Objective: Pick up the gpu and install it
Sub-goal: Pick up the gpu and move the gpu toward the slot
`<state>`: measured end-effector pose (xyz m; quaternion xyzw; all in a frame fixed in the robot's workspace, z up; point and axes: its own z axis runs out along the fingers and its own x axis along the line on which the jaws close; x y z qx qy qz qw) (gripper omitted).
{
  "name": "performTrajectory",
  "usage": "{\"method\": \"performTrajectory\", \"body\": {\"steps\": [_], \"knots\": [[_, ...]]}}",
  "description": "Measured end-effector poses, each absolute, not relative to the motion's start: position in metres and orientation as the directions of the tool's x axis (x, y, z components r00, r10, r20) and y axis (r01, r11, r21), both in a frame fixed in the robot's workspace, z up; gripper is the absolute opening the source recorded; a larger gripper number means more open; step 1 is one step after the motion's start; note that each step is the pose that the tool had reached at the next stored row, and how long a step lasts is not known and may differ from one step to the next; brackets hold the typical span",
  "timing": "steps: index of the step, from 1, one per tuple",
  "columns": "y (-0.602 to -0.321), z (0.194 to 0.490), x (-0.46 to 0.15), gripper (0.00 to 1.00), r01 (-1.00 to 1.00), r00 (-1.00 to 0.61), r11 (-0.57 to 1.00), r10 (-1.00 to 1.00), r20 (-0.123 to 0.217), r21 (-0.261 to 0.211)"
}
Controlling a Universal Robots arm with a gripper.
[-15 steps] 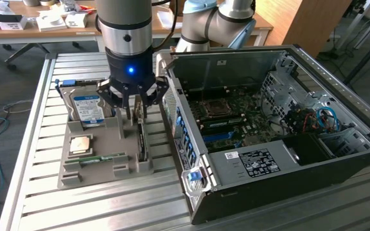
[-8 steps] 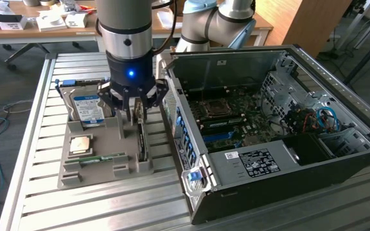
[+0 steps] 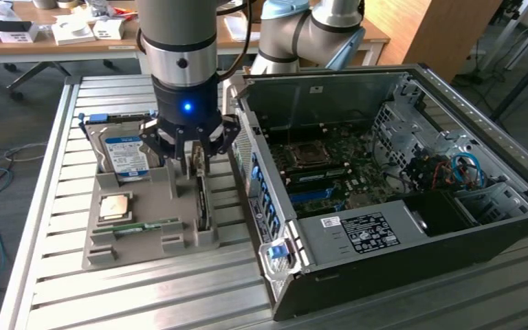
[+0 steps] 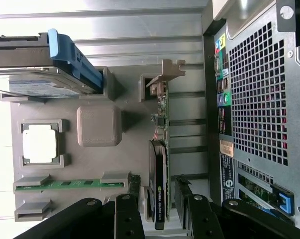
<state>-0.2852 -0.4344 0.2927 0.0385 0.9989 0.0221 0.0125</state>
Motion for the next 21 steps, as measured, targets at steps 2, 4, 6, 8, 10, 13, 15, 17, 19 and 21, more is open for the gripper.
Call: {"method": "performTrajectory", "body": {"steps": [2, 4, 6, 8, 10, 13, 15, 17, 19, 21], "knots": [[-0.4351, 0.2926, -0.2852, 0.42, 0.076, -0.997, 0.996, 0.077, -0.023, 0.045], [-0.4361, 0.2927, -0.2852, 0.42, 0.076, -0.997, 0.996, 0.077, -0.023, 0.045], [-0.4373, 0.2927, -0.2852, 0.42, 0.076, -0.997, 0.996, 0.077, -0.023, 0.045], [-0.4385, 0.2927, -0.2851, 0.42, 0.076, -0.997, 0.996, 0.077, -0.023, 0.045], [-0.4396, 0.2927, -0.2851, 0.42, 0.076, -0.997, 0.996, 0.077, -0.023, 0.045], [-0.4408, 0.2927, -0.2852, 0.42, 0.076, -0.997, 0.996, 0.077, -0.023, 0.045], [-0.4417, 0.2927, -0.2851, 0.42, 0.076, -0.997, 0.996, 0.077, -0.023, 0.045], [-0.4429, 0.2927, -0.2852, 0.42, 0.076, -0.997, 0.996, 0.077, -0.023, 0.045], [-0.4433, 0.2927, -0.2852, 0.42, 0.076, -0.997, 0.996, 0.077, -0.023, 0.045], [-0.4433, 0.2927, -0.2852, 0.42, 0.076, -0.997, 0.996, 0.077, -0.023, 0.045]]}}
